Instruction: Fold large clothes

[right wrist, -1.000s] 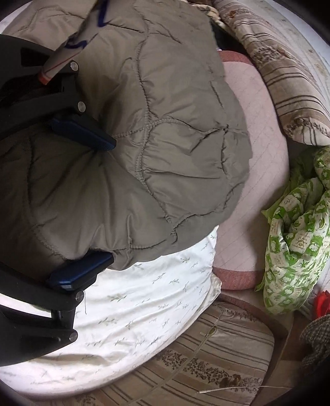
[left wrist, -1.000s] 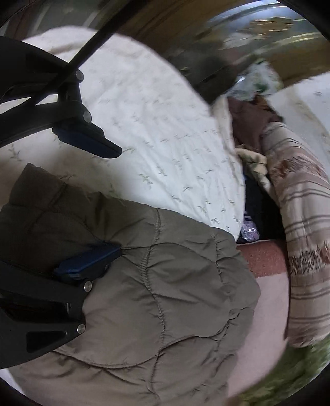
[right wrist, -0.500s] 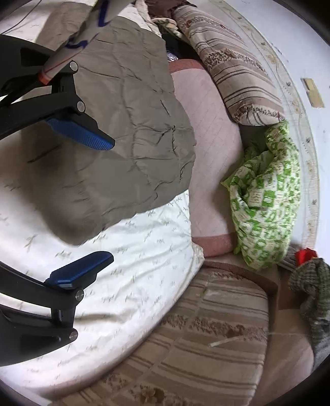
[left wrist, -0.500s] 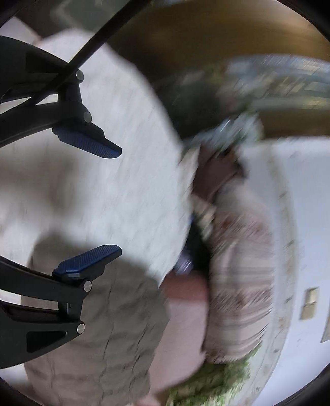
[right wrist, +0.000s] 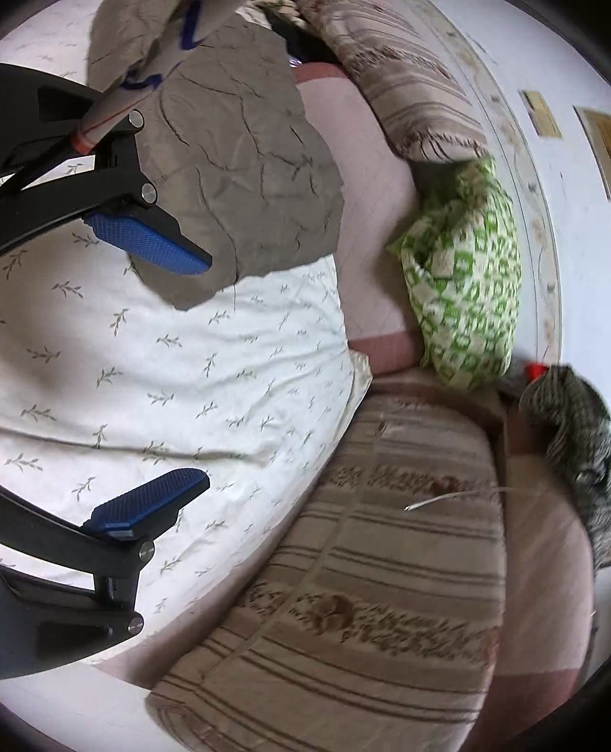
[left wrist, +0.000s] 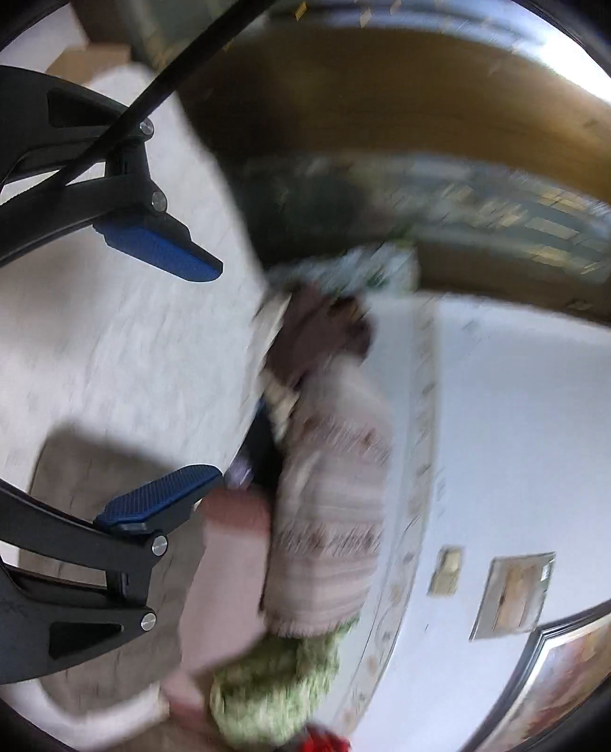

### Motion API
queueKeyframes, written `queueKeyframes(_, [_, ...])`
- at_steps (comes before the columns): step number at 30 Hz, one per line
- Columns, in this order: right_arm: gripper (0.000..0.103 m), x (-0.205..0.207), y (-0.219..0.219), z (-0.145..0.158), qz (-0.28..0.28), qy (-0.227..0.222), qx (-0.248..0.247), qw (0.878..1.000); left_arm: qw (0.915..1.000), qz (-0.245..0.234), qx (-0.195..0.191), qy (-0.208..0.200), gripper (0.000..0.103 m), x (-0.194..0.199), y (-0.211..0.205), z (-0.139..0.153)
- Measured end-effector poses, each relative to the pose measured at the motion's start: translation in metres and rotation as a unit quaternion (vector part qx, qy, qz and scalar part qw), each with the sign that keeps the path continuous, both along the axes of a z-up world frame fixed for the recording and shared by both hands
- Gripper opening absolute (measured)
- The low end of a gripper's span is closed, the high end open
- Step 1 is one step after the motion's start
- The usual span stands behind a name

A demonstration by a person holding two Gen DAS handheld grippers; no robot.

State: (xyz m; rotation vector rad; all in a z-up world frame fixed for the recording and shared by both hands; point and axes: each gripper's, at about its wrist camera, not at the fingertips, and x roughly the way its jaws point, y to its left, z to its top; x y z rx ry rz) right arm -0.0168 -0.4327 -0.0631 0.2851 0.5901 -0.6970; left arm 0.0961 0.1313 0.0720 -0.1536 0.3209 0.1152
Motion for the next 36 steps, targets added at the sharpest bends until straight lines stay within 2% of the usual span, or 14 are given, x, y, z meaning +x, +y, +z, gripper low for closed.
queueKeyframes(2, [0.088, 0.001, -0.005, 0.001, 0.0, -0.004, 0.012, 1.0, 0.9989, -0.033, -0.02, 0.025, 0.08, 0.017, -0.017, -0.008])
queueKeyframes(7, [0.089, 0.031, -0.022, -0.005, 0.04, -0.002, 0.066, 0.997, 0.9915, -0.076, -0.006, 0.105, 0.08, 0.075, -0.054, -0.054])
queueKeyframes(10, [0.089, 0.07, -0.044, -0.018, 0.086, 0.003, 0.133, 0.987, 0.9684, -0.143, -0.073, 0.191, 0.08, 0.127, -0.056, -0.1])
queueKeyframes(12, [0.089, 0.1, -0.062, -0.031, 0.107, 0.004, 0.177, 0.978, 0.9371, -0.194, -0.15, 0.248, 0.08, 0.168, -0.05, -0.132])
queueKeyframes(14, [0.089, 0.125, -0.074, -0.046, 0.122, 0.004, 0.213, 0.969, 0.916, -0.213, -0.203, 0.273, 0.08, 0.199, -0.046, -0.156])
queueKeyframes(17, [0.089, 0.162, -0.088, -0.07, 0.153, 0.013, 0.262, 0.953, 0.9014, -0.252, -0.195, 0.293, 0.08, 0.229, -0.061, -0.173])
queueKeyframes(19, [0.089, 0.184, -0.093, -0.081, 0.18, 0.021, 0.287, 0.941, 0.8918, -0.287, -0.151, 0.315, 0.081, 0.244, -0.086, -0.19])
queueKeyframes(21, [0.089, 0.205, -0.095, -0.092, 0.209, 0.028, 0.307, 0.928, 0.8826, -0.296, -0.117, 0.346, 0.093, 0.254, -0.103, -0.205])
queueKeyframes(23, [0.09, 0.222, -0.094, -0.105, 0.244, 0.04, 0.331, 0.911, 0.8752, -0.292, -0.121, 0.366, 0.096, 0.262, -0.111, -0.216])
queueKeyframes(25, [0.088, 0.231, -0.093, -0.119, 0.258, 0.035, 0.361, 0.896, 0.8754, -0.28, -0.148, 0.365, 0.097, 0.266, -0.112, -0.219])
queueKeyframes(27, [0.075, 0.233, -0.093, -0.123, 0.262, 0.01, 0.398, 0.879, 0.8855, -0.272, -0.141, 0.349, 0.089, 0.264, -0.117, -0.213])
queueKeyframes(31, [0.051, 0.23, -0.074, -0.093, 0.287, -0.007, 0.361, 0.887, 0.9054, -0.272, -0.118, 0.304, 0.077, 0.25, -0.134, -0.181])
queueKeyframes(34, [0.047, 0.22, -0.073, -0.067, 0.303, -0.048, 0.345, 0.887, 0.9205, -0.268, -0.114, 0.26, 0.077, 0.246, -0.14, -0.156])
queueKeyframes(36, [0.049, 0.22, -0.072, -0.064, 0.291, -0.047, 0.324, 0.899, 0.93, -0.236, -0.092, 0.266, 0.077, 0.249, -0.14, -0.162])
